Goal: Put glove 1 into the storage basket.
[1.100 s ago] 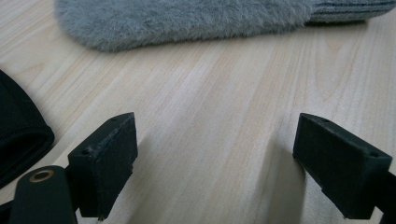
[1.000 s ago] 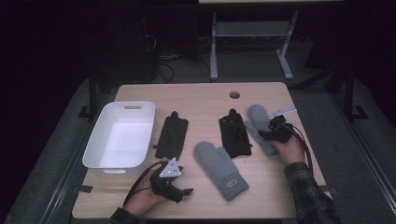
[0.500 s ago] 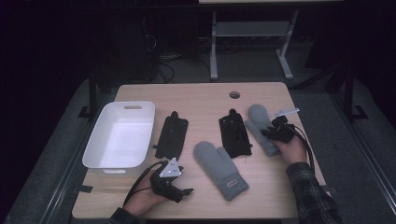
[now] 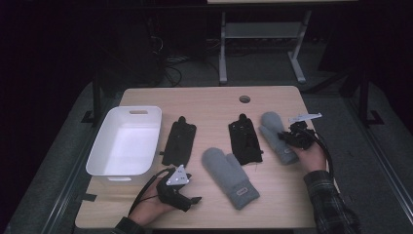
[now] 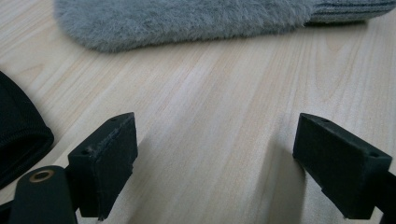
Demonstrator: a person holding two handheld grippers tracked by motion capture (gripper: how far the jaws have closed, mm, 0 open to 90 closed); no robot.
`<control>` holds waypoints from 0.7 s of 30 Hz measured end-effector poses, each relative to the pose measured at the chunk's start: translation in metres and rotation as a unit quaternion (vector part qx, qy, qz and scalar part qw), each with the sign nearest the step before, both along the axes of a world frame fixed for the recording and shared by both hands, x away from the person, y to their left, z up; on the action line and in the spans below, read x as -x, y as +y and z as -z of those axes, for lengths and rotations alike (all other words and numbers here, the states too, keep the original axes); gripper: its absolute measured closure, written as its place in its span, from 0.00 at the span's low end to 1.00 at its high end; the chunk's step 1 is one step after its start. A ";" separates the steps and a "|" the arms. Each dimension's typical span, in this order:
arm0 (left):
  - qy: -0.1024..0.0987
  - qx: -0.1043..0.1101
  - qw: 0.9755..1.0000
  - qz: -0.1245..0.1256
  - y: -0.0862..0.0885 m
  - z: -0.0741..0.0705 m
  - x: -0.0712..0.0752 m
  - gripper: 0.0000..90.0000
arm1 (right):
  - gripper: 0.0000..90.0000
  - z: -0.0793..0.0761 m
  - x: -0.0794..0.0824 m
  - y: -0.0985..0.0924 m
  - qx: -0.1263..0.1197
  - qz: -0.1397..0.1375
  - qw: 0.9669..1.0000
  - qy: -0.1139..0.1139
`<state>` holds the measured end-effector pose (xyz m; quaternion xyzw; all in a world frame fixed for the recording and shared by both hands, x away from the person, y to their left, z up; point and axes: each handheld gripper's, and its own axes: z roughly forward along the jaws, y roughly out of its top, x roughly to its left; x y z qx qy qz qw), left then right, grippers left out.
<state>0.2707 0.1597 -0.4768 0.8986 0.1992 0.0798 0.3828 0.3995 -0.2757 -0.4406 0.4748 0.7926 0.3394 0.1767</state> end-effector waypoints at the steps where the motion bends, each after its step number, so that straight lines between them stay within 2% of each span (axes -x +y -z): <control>1: 0.000 0.000 1.000 0.000 0.000 0.000 0.000 0.15 | 0.96 -0.002 0.002 -0.001 0.001 -0.002 1.000 -0.002; 5: 0.000 0.000 1.000 0.000 0.000 0.000 0.000 0.15 | 0.97 -0.008 0.015 0.000 -0.005 -0.008 1.000 -0.004; 10: 0.000 0.000 1.000 0.000 0.000 0.000 0.000 0.15 | 0.97 -0.010 0.026 0.002 0.003 -0.016 1.000 -0.002; 16: 0.000 0.000 1.000 0.000 0.000 0.000 0.000 0.15 | 0.97 -0.016 0.055 0.006 -0.008 -0.026 1.000 -0.003; 17: 0.000 0.000 1.000 0.000 0.000 0.000 0.000 0.15 | 0.97 -0.016 0.055 0.006 -0.008 -0.026 1.000 -0.003; 21: 0.000 0.000 1.000 0.000 0.000 0.000 0.000 0.15 | 0.97 -0.017 0.075 0.010 -0.018 -0.043 0.999 -0.002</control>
